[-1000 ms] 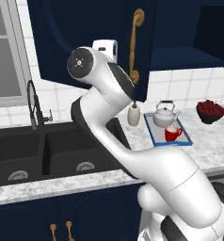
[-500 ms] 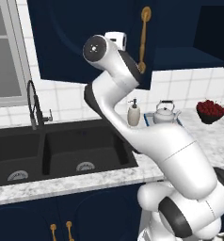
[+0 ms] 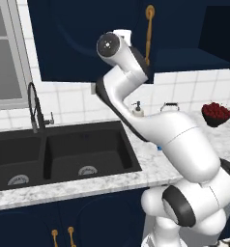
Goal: Pick the kettle from the counter and place it on the tray. Then pick the mug from the cabinet and place it on the tray. Then close the cabinet doors.
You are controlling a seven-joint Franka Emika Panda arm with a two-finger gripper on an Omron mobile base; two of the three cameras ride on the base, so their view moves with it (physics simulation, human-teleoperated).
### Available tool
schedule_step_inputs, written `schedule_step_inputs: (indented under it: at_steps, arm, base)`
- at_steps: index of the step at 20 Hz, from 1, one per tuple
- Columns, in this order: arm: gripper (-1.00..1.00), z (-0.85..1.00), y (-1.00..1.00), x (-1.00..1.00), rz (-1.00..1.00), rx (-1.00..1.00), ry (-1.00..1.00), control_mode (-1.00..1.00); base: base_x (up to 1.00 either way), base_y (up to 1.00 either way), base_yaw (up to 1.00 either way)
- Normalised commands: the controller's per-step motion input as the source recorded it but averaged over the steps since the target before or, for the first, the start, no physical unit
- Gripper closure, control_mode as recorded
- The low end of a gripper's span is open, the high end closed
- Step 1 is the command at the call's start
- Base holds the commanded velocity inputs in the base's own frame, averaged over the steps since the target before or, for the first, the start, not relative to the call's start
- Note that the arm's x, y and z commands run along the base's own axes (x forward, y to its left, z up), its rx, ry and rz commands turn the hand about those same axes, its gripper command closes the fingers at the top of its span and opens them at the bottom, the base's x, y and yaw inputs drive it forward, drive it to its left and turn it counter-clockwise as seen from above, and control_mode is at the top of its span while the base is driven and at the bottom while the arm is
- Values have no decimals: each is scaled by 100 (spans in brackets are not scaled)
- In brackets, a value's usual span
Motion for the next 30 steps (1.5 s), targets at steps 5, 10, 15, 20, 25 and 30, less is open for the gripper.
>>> schedule_step_inputs:
  at_steps: [5, 10, 15, 20, 25, 30]
  arm:
    - [-100, -17, -2, 81, 31, 0, 0, -100]
    - [-100, -10, 3, 60, 41, 0, -3, -100]
    - [-100, -23, 11, 41, 43, -1, 0, -100]
    - [-100, -8, 14, -23, 37, -17, -5, -100]
    - [-100, 4, 23, -68, 19, -25, -12, -100]
    - [-100, 13, 3, -75, 4, -21, -8, -100]
  base:
    - [0, 0, 0]
    - [0, 0, 0]
    - [0, 0, 0]
    - [0, 0, 0]
    - [0, 0, 0]
    - [0, 0, 0]
